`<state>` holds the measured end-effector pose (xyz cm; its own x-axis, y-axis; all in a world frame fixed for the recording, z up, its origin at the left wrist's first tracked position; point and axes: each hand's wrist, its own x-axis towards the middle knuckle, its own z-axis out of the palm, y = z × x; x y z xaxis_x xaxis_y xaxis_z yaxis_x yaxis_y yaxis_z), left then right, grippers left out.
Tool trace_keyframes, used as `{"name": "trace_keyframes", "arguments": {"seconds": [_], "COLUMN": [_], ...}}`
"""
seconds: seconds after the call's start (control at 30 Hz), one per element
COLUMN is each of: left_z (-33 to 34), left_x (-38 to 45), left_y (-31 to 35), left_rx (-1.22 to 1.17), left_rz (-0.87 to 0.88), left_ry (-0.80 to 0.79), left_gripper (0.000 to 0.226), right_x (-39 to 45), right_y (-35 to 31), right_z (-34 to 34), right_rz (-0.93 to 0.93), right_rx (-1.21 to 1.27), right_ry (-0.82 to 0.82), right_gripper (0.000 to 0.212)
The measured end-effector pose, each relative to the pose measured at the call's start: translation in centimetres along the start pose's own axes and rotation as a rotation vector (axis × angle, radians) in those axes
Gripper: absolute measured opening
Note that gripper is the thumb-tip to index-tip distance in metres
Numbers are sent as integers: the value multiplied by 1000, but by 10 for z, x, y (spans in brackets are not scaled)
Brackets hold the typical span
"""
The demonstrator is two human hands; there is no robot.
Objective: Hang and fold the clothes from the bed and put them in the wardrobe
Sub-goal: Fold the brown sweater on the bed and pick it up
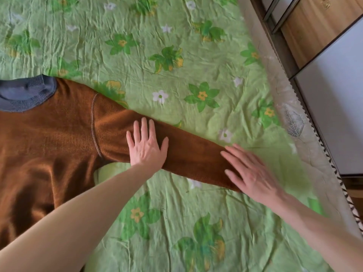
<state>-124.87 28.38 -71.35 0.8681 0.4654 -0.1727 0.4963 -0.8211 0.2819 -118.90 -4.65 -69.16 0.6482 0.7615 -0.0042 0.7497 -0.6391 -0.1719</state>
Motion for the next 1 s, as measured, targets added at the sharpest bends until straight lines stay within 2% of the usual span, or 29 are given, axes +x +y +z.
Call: {"name": "trace_keyframes", "arguments": {"seconds": [0.1,0.2,0.37,0.5,0.63,0.83,1.0], "left_z": [4,6,1,-8,-28,-92,-139], "left_x": [10,15,4,-1,1,-4,-15], "left_y": [-7,-8,-9,-17,-40,-161,-297], "left_rx": [77,101,36,-62,-117,5,102], "left_rz": [57,49,55,93,186,422,318], "left_ry": [-56,-79,6,30,28,230,265], "left_gripper": [88,90,83,77,61,49,53], "right_x": [-12,-15,-10,13,63,155,226], "right_y": [-8,-8,-7,-29,-85,-221,-338], "right_z": [23,30,23,6,1,5,16], "right_rz": [-5,66,30,113,103,76,29], "right_rx": [-18,-5,37,92,148,228,272], "right_ry": [-149,-191,-219,-137,-44,42,82], "right_gripper": [68,70,71,69,69,77,75]}}
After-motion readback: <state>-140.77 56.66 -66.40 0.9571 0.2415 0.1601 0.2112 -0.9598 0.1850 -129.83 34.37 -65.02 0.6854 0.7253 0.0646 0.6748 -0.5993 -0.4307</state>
